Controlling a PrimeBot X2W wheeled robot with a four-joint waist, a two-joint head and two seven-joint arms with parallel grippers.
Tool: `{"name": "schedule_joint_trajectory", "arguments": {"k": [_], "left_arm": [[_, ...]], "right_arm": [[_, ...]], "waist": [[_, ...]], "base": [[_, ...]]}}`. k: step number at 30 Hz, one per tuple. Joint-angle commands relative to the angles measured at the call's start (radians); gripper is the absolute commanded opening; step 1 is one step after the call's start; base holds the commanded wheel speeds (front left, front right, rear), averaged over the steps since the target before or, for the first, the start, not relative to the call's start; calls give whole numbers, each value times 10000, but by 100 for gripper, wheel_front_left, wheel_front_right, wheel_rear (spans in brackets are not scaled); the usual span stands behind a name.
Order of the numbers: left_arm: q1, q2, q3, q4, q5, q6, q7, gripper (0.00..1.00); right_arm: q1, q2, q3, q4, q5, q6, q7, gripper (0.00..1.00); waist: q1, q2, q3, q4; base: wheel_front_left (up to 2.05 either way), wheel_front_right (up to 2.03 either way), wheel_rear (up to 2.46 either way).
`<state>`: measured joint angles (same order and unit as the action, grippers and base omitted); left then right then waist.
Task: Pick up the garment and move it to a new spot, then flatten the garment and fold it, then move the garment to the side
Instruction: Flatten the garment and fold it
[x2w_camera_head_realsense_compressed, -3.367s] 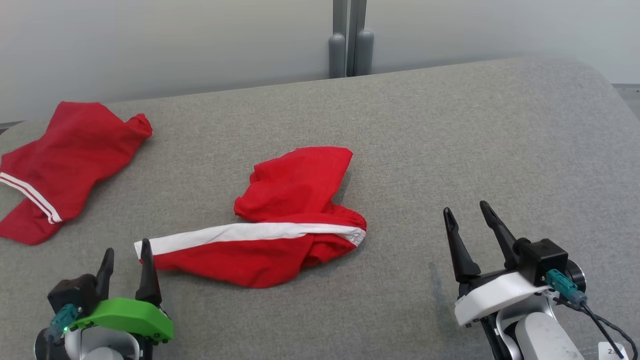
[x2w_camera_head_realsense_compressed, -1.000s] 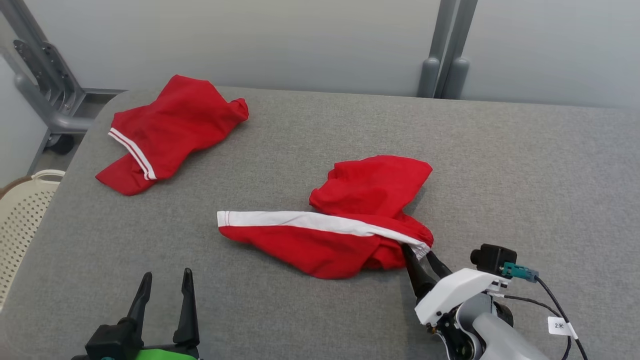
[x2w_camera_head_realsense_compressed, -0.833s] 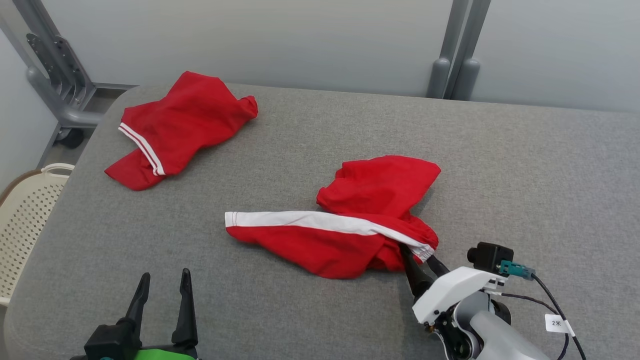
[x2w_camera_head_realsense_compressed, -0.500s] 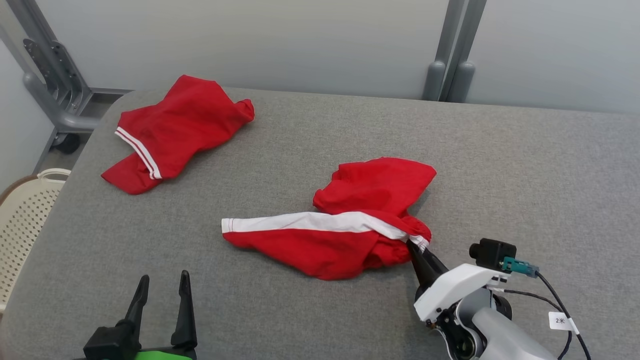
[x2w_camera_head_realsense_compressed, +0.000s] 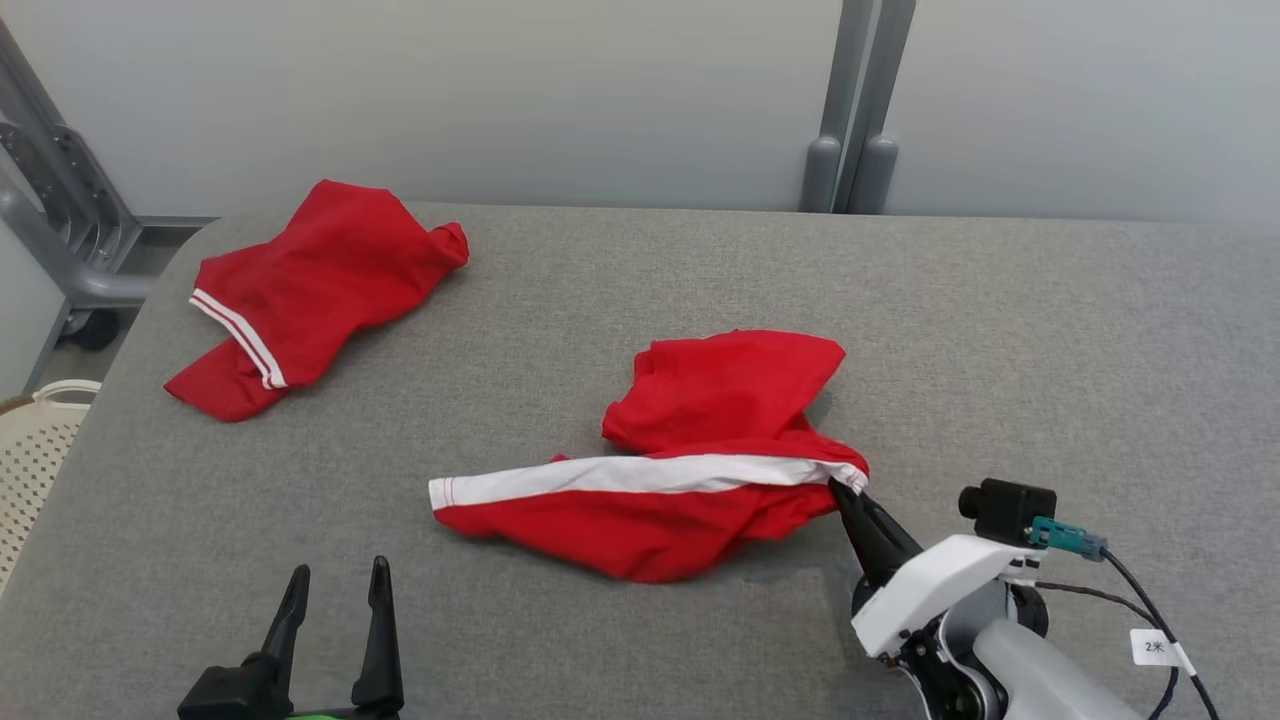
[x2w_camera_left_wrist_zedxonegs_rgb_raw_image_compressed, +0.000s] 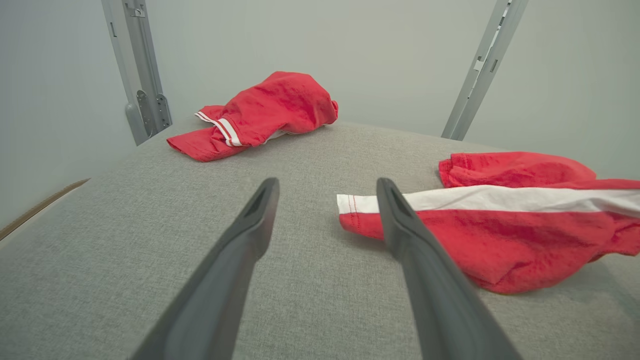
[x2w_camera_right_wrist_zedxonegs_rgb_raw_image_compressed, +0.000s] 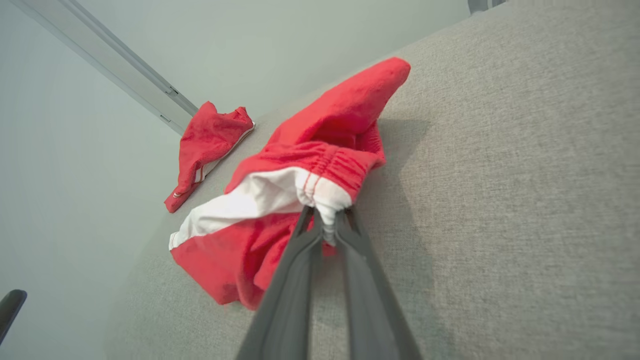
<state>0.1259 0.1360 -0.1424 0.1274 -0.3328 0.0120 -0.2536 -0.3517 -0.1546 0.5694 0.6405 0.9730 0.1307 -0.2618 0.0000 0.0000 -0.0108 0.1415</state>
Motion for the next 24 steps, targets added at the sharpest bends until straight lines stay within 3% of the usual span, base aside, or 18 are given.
{"name": "schedule_joint_trajectory", "arguments": {"k": [1,11,24], "left_arm": [[114,9,-36,10,-94,-12,-6,100],[105,-316,-254,168,-879,-414,300,100],[-363,-482,-980,572,-1707,-923,1570,100]], "right_arm": [[177,-235,67,-150,-66,1,-34,0],[502,-1482,330,202,-1671,-1,633,0],[355,-1151,-551,1704,-3836,-4,410,0]], "waist": [[0,0,-56,-93],[0,0,-50,-471],[0,0,218,-599]], "base": [[0,0,0],[0,0,0],[0,0,0]]}}
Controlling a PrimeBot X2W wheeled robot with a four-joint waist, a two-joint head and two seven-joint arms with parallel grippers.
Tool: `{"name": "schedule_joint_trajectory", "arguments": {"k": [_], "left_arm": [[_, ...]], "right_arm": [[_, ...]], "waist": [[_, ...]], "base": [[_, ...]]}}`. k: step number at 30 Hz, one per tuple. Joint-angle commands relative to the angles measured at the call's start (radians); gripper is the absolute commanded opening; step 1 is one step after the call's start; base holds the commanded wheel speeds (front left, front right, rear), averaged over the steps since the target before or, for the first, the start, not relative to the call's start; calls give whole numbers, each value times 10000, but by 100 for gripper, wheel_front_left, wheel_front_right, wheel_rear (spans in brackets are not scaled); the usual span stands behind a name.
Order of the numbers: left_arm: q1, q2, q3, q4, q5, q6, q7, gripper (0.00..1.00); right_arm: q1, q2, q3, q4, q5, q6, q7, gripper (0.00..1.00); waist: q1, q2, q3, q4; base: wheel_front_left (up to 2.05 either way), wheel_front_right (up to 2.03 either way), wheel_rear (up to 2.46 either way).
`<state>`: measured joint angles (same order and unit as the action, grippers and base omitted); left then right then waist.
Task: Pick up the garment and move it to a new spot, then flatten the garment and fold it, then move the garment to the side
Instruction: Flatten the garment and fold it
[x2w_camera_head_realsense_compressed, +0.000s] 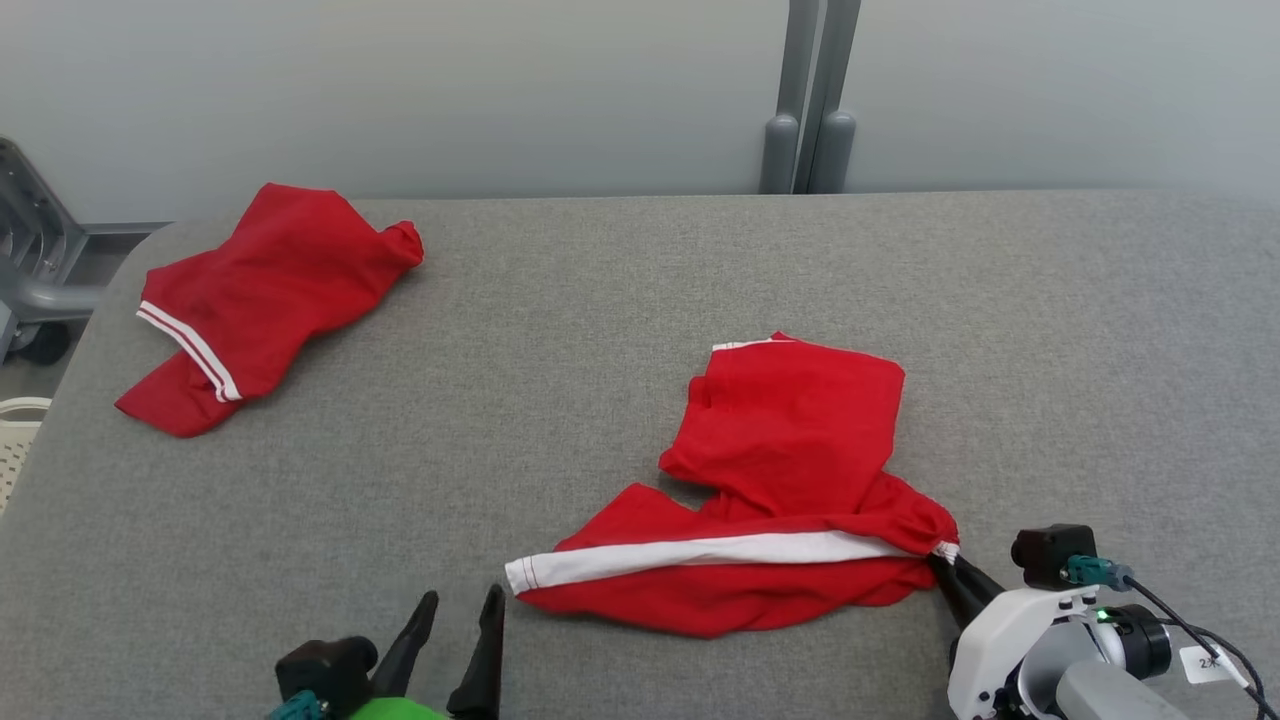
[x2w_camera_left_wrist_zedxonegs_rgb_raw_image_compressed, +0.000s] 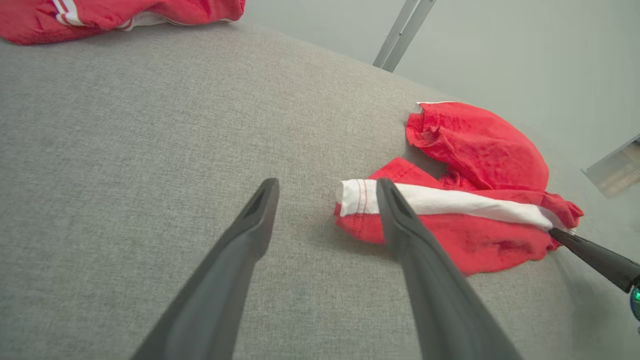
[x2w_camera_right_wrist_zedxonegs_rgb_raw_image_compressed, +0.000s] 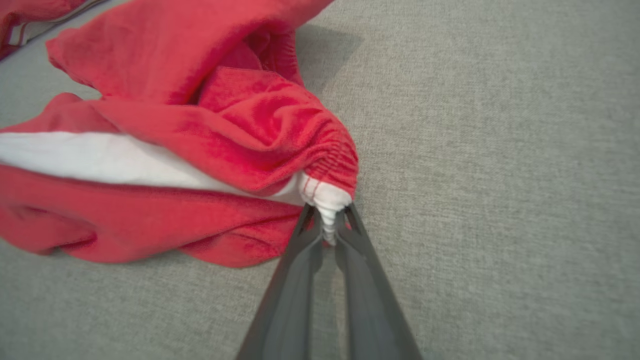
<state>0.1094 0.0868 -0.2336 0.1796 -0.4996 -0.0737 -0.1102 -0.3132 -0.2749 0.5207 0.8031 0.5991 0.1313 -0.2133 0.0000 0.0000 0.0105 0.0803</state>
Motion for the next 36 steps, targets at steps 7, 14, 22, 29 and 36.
{"name": "schedule_joint_trajectory", "arguments": {"k": [7,14,22,29,36], "left_arm": [[-1015,104,-620,342,-382,-103,2100,100],[-1594,198,-656,616,-576,279,3423,100],[-2134,21,-595,984,-1256,387,4331,100],[-2174,-40,-763,809,-1437,429,4591,63],[-2116,96,-955,708,-1364,492,4904,36]], "right_arm": [[-29,334,-385,291,-444,-8,-66,0],[-117,461,-465,251,-564,-8,-3,0],[-193,530,-527,186,-666,-8,11,0],[-157,501,-626,171,-718,-10,-75,0],[-159,564,-642,118,-743,-8,-55,0]], "waist": [[0,0,16,25],[0,0,116,-83],[0,0,270,-215],[0,0,295,-222],[0,0,305,-209]], "base": [[0,0,0],[0,0,0],[0,0,0],[0,0,0],[0,0,0]]}}
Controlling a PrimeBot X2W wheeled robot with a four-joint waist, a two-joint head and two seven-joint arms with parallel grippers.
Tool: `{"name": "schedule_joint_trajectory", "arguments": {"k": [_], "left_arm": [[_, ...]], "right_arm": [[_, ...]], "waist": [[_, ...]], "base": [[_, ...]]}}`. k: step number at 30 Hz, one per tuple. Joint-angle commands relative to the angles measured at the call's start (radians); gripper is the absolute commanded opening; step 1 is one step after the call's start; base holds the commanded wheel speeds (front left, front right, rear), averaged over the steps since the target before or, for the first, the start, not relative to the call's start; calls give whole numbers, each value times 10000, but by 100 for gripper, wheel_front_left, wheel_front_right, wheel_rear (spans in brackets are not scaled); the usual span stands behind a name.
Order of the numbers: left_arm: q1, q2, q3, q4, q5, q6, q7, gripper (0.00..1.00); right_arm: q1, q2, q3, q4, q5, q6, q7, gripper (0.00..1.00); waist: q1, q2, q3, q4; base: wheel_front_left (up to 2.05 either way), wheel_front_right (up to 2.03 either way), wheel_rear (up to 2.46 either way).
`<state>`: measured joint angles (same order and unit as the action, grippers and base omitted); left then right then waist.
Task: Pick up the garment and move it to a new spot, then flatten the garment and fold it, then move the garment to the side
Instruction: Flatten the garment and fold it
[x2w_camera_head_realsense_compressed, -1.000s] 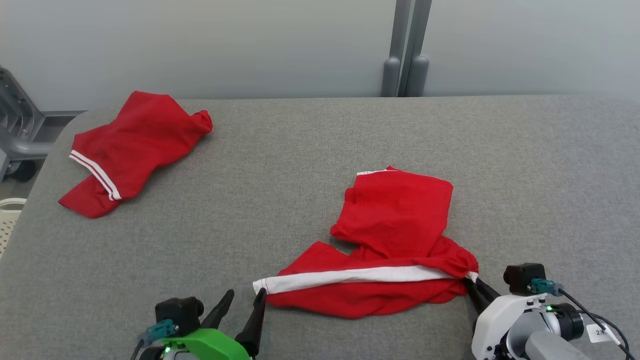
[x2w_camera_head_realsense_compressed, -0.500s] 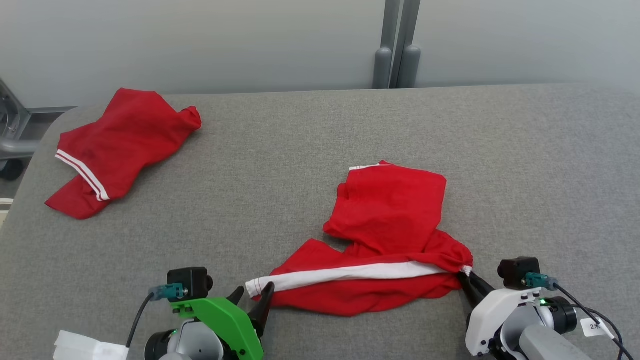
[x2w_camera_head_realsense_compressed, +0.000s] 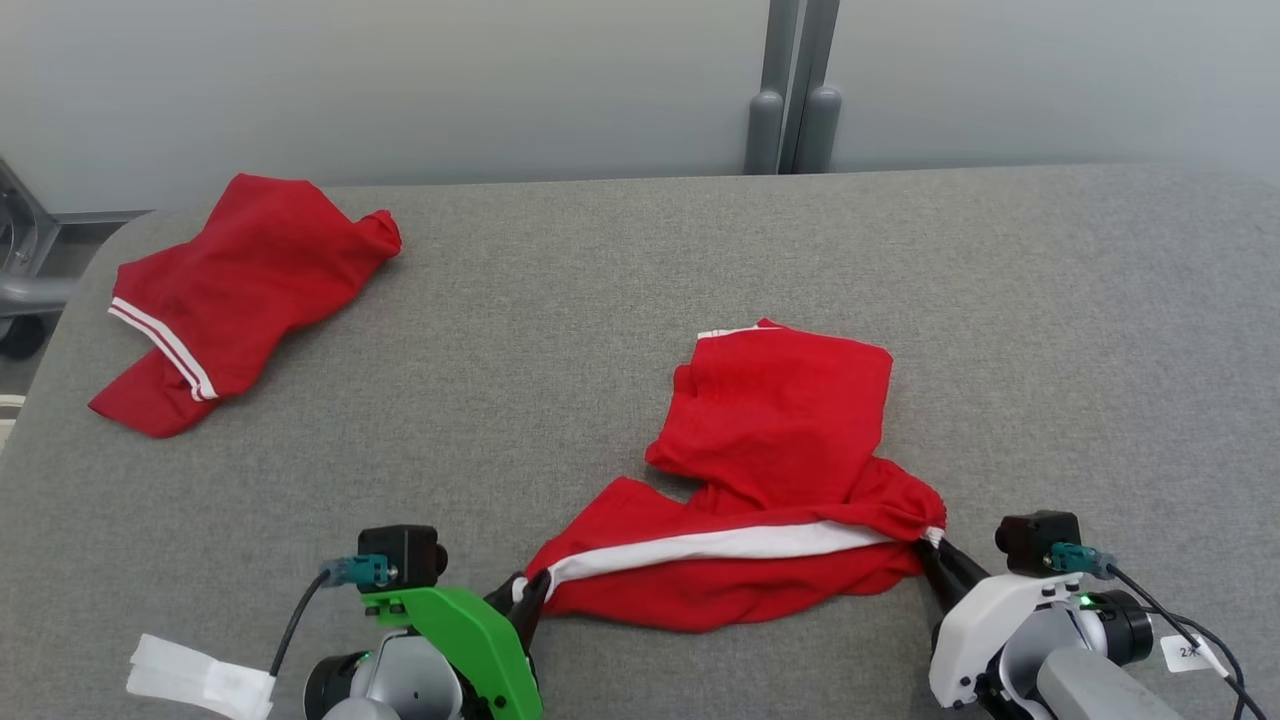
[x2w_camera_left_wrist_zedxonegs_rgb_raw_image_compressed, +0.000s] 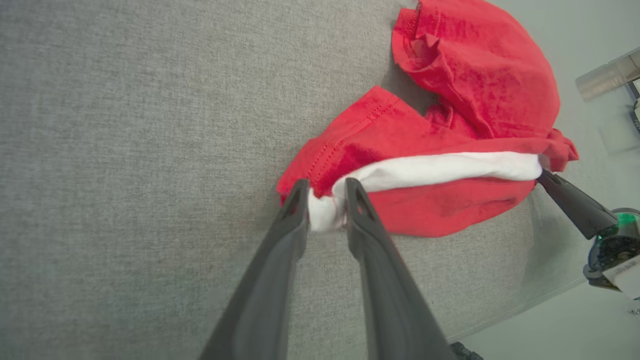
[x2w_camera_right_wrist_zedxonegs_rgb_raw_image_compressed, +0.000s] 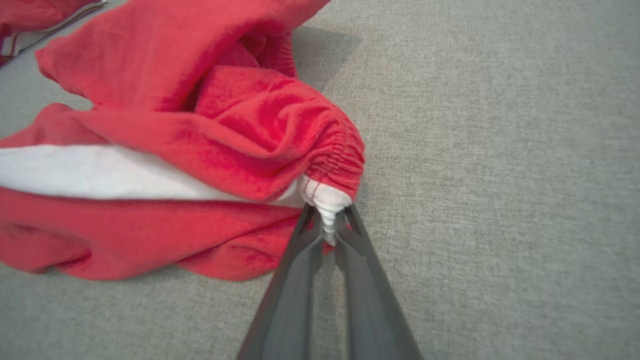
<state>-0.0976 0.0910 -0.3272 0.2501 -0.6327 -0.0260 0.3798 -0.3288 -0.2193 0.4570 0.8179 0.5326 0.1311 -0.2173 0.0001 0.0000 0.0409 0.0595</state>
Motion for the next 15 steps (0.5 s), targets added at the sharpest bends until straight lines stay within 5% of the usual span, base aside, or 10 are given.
{"name": "schedule_joint_trajectory", "arguments": {"k": [1,8,11,15], "left_arm": [[-29,63,-40,9,-37,21,56,34],[67,230,-250,50,112,46,300,52],[109,303,-266,-34,81,28,356,82],[153,433,-323,-59,217,91,397,81]], "right_arm": [[-12,16,2,-43,-68,-6,-5,0],[-60,-2,25,-102,-25,-6,34,0],[-57,-27,8,-115,-3,-6,35,0],[-40,-33,-5,-130,17,-6,27,0]], "waist": [[-1,0,7,-2],[-1,0,26,-29],[-1,0,32,-20],[-1,0,36,-8]], "base": [[0,0,0],[0,0,0],[0,0,0],[0,0,0]]}}
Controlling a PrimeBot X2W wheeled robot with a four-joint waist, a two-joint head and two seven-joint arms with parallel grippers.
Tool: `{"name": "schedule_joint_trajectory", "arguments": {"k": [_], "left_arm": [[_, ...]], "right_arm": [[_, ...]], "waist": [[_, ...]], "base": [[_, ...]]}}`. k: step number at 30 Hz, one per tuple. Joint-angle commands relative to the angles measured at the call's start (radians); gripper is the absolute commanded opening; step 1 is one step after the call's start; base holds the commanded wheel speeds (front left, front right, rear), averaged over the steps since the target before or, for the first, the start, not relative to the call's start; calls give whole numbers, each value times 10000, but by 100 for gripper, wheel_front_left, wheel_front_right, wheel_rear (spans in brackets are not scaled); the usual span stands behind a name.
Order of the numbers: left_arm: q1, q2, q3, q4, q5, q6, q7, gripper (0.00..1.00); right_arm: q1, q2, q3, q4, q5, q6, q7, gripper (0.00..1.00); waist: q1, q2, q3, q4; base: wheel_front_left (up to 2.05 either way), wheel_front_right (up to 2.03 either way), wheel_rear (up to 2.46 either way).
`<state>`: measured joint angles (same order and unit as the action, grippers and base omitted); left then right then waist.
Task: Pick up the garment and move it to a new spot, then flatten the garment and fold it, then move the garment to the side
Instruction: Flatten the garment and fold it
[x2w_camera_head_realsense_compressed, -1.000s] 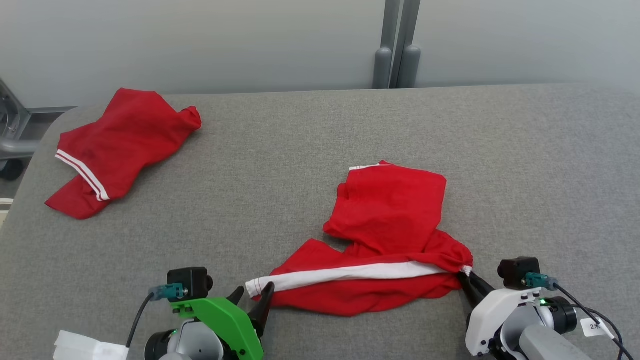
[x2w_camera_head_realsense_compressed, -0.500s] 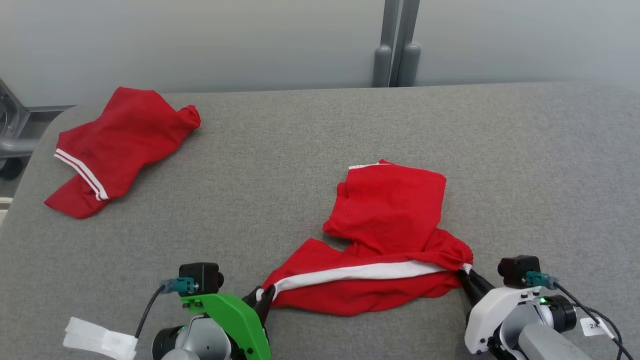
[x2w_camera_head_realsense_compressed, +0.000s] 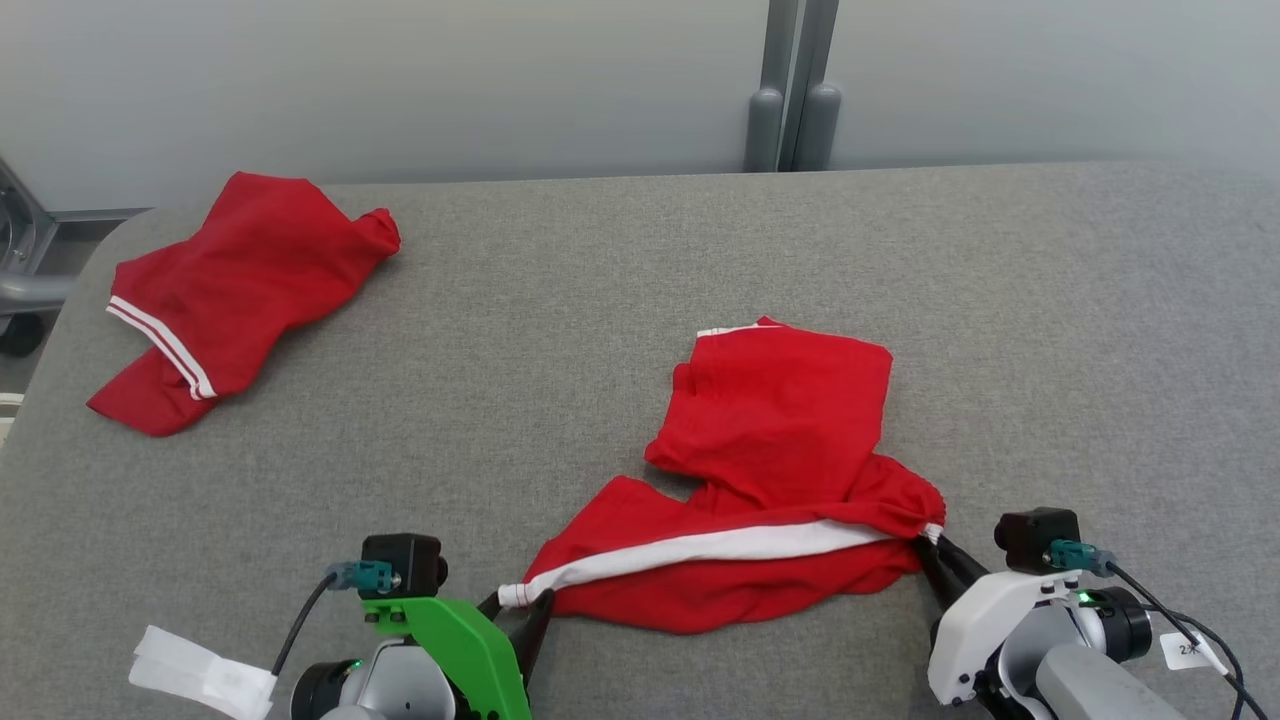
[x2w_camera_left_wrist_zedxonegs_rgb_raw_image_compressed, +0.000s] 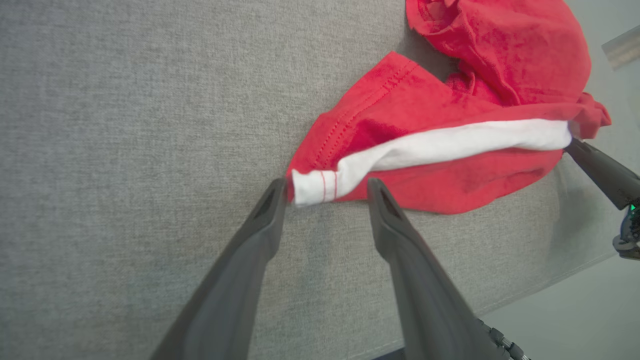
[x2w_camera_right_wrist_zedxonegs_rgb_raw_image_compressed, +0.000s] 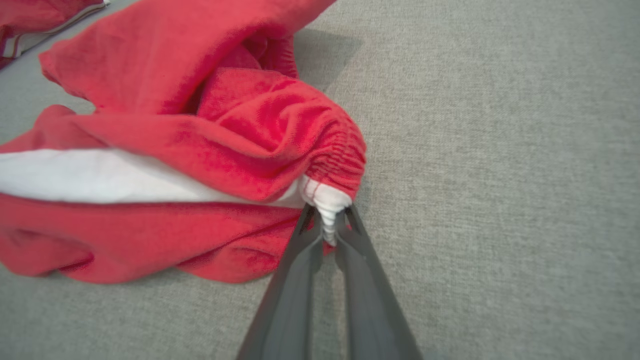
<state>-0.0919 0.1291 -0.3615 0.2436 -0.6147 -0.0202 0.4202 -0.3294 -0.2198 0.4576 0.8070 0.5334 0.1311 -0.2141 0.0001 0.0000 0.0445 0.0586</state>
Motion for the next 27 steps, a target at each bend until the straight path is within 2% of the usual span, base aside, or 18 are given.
{"name": "schedule_joint_trajectory", "arguments": {"k": [1,2,4,9,10,13,19,27], "left_arm": [[103,53,-5,-11,49,32,-29,78],[115,31,-1,-20,27,38,-64,71],[112,2,-13,-11,-11,28,-78,48],[23,-56,-59,67,-40,-25,-239,32],[-4,-64,-69,91,-35,-40,-278,26],[-67,-98,-81,181,-62,-66,-371,0],[-134,-178,-28,342,-201,-161,-691,0],[-293,-345,540,-4,-490,-181,-1938,0]], "right_arm": [[-27,-22,-11,-31,19,-6,-6,0],[-24,-17,-14,-41,27,-6,-10,0],[-30,-9,-8,-56,50,-6,-13,0],[-69,-3,31,-84,63,-6,-5,0],[-72,-6,36,-85,60,-6,-3,0],[-78,-8,36,-76,54,-6,-3,0],[-137,-5,44,-136,80,-6,-20,0],[-331,-11,20,-1075,471,-6,-181,0]], "waist": [[-1,0,2,5],[-1,0,5,8],[-1,0,18,12],[-1,0,36,-1],[-1,0,34,-4],[-1,0,31,-14],[-1,0,10,-45],[-1,0,-83,-105]], "base": [[0,0,0],[0,0,0],[0,0,0],[0,0,0],[0,0,0],[0,0,0],[0,0,0],[0,0,0]]}}
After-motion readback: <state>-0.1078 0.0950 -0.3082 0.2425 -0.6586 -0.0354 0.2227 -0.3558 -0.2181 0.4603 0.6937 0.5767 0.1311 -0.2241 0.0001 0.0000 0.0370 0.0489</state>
